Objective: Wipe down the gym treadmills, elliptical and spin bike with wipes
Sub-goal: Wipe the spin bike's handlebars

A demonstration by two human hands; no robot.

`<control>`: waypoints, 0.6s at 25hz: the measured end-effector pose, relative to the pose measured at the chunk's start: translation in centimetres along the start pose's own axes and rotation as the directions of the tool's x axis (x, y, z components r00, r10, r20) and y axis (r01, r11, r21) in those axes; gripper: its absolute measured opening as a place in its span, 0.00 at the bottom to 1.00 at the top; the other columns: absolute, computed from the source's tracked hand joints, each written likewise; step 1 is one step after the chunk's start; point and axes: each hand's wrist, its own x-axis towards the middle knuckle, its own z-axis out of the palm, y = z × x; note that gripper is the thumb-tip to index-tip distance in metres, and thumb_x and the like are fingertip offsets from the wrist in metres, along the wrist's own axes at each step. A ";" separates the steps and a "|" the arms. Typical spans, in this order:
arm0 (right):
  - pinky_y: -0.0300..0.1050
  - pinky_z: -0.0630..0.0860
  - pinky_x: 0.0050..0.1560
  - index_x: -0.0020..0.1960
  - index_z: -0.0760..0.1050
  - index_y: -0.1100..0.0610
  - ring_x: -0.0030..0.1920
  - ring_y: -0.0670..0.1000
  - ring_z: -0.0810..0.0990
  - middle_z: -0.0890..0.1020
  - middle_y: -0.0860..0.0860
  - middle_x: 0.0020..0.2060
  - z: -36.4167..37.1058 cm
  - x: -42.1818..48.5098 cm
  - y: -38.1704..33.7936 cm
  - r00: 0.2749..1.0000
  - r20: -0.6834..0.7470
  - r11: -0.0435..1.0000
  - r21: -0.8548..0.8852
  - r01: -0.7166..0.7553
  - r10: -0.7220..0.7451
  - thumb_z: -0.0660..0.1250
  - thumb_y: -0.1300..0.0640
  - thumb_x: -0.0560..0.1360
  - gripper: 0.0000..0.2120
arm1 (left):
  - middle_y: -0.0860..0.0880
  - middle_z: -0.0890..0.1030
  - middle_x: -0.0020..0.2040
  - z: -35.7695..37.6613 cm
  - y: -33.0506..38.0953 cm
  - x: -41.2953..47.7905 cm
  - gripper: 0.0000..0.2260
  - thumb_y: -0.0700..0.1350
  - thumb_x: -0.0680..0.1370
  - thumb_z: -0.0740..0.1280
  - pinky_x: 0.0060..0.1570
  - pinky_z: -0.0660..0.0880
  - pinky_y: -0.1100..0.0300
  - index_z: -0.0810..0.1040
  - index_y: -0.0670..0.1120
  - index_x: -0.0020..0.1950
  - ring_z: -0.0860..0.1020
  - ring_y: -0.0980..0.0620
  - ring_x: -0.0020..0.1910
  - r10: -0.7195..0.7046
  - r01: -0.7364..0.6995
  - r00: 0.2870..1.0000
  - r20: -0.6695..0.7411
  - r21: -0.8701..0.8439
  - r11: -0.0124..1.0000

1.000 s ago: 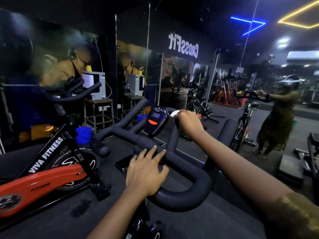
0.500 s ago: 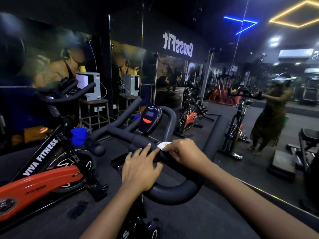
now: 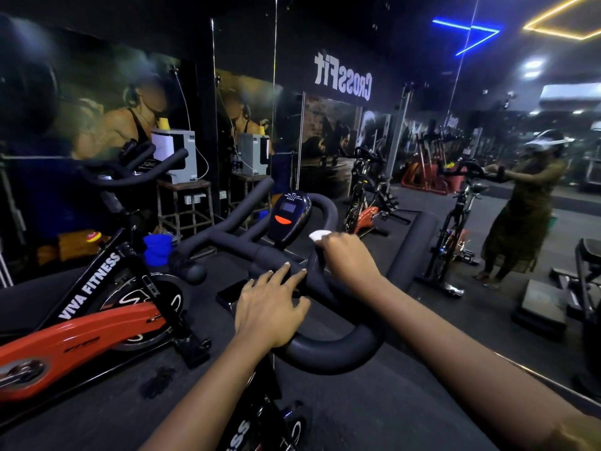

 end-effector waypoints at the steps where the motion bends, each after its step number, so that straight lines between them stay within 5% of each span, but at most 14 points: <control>1: 0.50 0.69 0.38 0.41 0.68 0.54 0.44 0.60 0.79 0.79 0.54 0.41 0.1 -1.1 -0.6 1.000 0.009 0.999 0.032 0.022 -0.023 0.53 0.54 0.70 0.07 | 0.55 0.56 0.78 0.0 0.1 0.0 0.24 0.57 0.79 0.55 0.73 0.55 0.52 0.57 0.61 0.75 0.58 0.52 0.75 0.003 -0.003 1.000 -0.005 0.007 1.000; 3: 0.50 0.73 0.40 0.44 0.72 0.55 0.45 0.59 0.79 0.80 0.53 0.42 0.0 -2.9 -1.1 0.992 0.076 0.994 0.055 0.097 -0.101 0.49 0.51 0.70 0.15 | 0.56 0.59 0.77 0.0 0.4 -0.4 0.23 0.57 0.80 0.51 0.74 0.50 0.52 0.59 0.60 0.75 0.57 0.53 0.76 0.006 -0.005 1.000 -0.030 0.032 0.999; 5: 0.52 0.75 0.44 0.49 0.76 0.53 0.47 0.59 0.80 0.82 0.54 0.44 -0.4 -3.6 -0.9 0.984 0.118 0.989 0.078 0.125 -0.133 0.56 0.56 0.71 0.12 | 0.57 0.60 0.76 -0.1 0.4 -1.5 0.29 0.61 0.75 0.41 0.73 0.43 0.52 0.61 0.60 0.75 0.54 0.54 0.76 -0.020 0.022 0.997 -0.071 0.025 0.999; 8: 0.53 0.76 0.48 0.52 0.79 0.55 0.50 0.59 0.80 0.83 0.56 0.47 -1.2 -1.1 -1.3 0.992 0.001 0.987 0.093 0.127 -0.128 0.59 0.61 0.70 0.14 | 0.56 0.62 0.76 0.3 -0.9 -3.7 0.38 0.63 0.69 0.33 0.72 0.37 0.54 0.64 0.58 0.74 0.51 0.53 0.77 -0.010 0.007 0.991 -0.133 -0.026 1.000; 10: 0.53 0.76 0.49 0.51 0.80 0.55 0.52 0.57 0.80 0.83 0.55 0.49 -0.5 2.1 -2.8 0.978 -0.002 0.970 0.129 0.207 -0.209 0.60 0.60 0.71 0.13 | 0.54 0.66 0.74 0.9 -1.7 -4.7 0.34 0.63 0.74 0.38 0.72 0.37 0.55 0.70 0.54 0.71 0.55 0.51 0.76 0.030 -0.052 0.978 -0.208 -0.105 0.993; 15: 0.51 0.73 0.55 0.56 0.79 0.55 0.58 0.54 0.76 0.79 0.52 0.56 2.7 6.0 -6.0 0.893 0.290 0.928 -0.036 0.370 -0.344 0.62 0.51 0.75 0.14 | 0.49 0.76 0.66 2.0 -2.2 -5.0 0.21 0.56 0.79 0.53 0.72 0.46 0.55 0.78 0.49 0.62 0.68 0.46 0.70 0.056 -0.111 0.955 -0.291 -0.179 0.978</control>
